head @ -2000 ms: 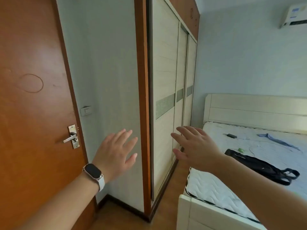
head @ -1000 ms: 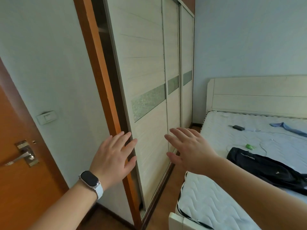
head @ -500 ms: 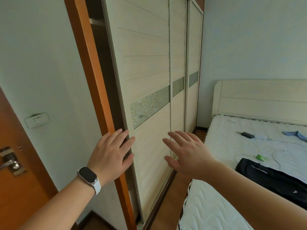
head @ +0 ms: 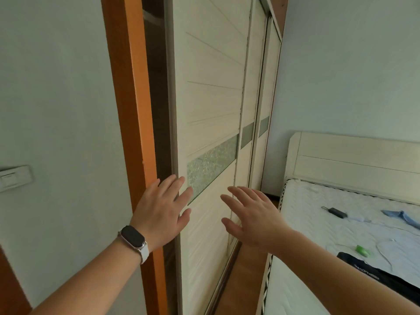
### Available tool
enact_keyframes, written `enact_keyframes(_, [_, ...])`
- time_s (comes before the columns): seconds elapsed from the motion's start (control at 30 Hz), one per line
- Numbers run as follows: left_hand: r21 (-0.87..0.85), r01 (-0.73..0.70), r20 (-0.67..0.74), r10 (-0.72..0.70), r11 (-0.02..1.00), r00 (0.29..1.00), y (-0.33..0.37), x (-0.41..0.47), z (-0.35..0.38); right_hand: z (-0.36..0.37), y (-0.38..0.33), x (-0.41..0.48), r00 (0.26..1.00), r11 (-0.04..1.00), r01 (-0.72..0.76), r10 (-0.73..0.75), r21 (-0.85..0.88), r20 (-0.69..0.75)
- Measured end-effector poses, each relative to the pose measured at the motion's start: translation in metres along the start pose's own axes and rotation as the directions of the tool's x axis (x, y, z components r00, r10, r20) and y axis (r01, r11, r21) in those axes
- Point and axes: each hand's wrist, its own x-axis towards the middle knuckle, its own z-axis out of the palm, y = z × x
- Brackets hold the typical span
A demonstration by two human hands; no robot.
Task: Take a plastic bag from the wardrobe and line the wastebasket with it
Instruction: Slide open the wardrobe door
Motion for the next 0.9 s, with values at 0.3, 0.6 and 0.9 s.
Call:
enact_keyframes(0.3, [-0.104, 0.084, -0.096, -0.094, 0.991, 0.991, -0.013, 0.057, 0.018, 0.024, 0.019, 0.067, 0.996, 0.994, -0.059, 0.065, 0.091, -0.065])
enact_keyframes(0.6, [-0.103, 0.25, -0.156, -0.264, 0.963, 0.952, -0.009, 0.094, 0.058, 0.073, 0.046, 0.141, 0.986, 0.978, 0.012, 0.023, 0.207, -0.166])
enact_keyframes(0.9, [-0.012, 0.428, -0.212, -0.421, 0.904, 0.882, -0.02, 0.132, 0.103, 0.149, 0.059, 0.232, 0.902, 0.887, 0.206, -0.009, 0.412, -0.431])
